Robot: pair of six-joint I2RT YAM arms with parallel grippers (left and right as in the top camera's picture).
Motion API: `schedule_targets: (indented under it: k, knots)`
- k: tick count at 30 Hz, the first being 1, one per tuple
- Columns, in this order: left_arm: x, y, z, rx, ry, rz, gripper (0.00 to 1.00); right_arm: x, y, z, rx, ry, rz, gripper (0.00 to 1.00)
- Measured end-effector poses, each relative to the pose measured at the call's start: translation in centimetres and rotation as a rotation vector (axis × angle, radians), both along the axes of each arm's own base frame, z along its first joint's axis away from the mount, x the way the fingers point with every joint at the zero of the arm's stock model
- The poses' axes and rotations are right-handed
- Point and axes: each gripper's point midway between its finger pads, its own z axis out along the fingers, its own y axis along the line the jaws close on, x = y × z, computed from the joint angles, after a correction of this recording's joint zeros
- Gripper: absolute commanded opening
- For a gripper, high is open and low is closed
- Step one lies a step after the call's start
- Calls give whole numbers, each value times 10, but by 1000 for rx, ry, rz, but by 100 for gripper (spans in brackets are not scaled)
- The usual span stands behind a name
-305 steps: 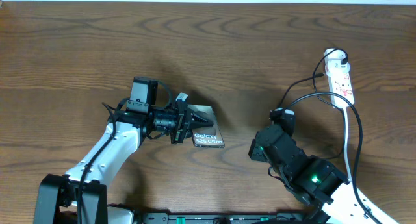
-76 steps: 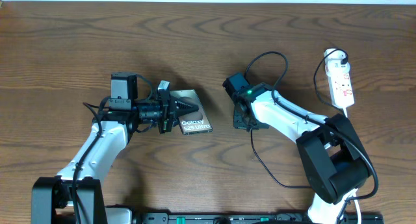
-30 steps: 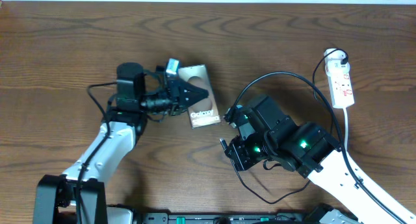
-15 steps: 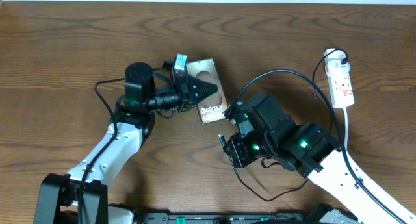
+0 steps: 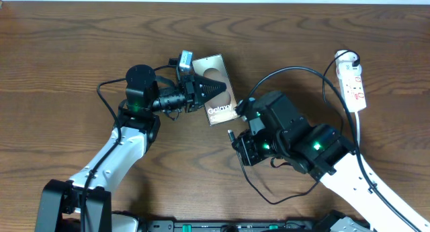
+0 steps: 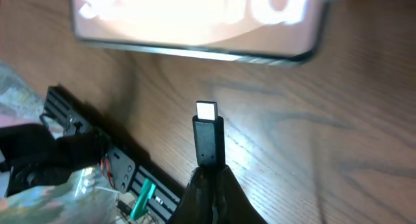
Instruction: Plug charger to phone and switch on socket
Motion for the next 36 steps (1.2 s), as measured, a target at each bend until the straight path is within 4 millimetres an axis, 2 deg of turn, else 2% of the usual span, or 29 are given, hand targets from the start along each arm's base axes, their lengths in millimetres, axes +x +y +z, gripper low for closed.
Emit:
schedule_targets:
  k: [4, 36]
  knots:
    - [0, 0, 0, 0, 0, 0, 7, 6, 2, 3, 20, -17, -8, 1]
    - [0, 0, 0, 9, -34, -2, 7, 10, 12, 13, 78, -44, 11, 1]
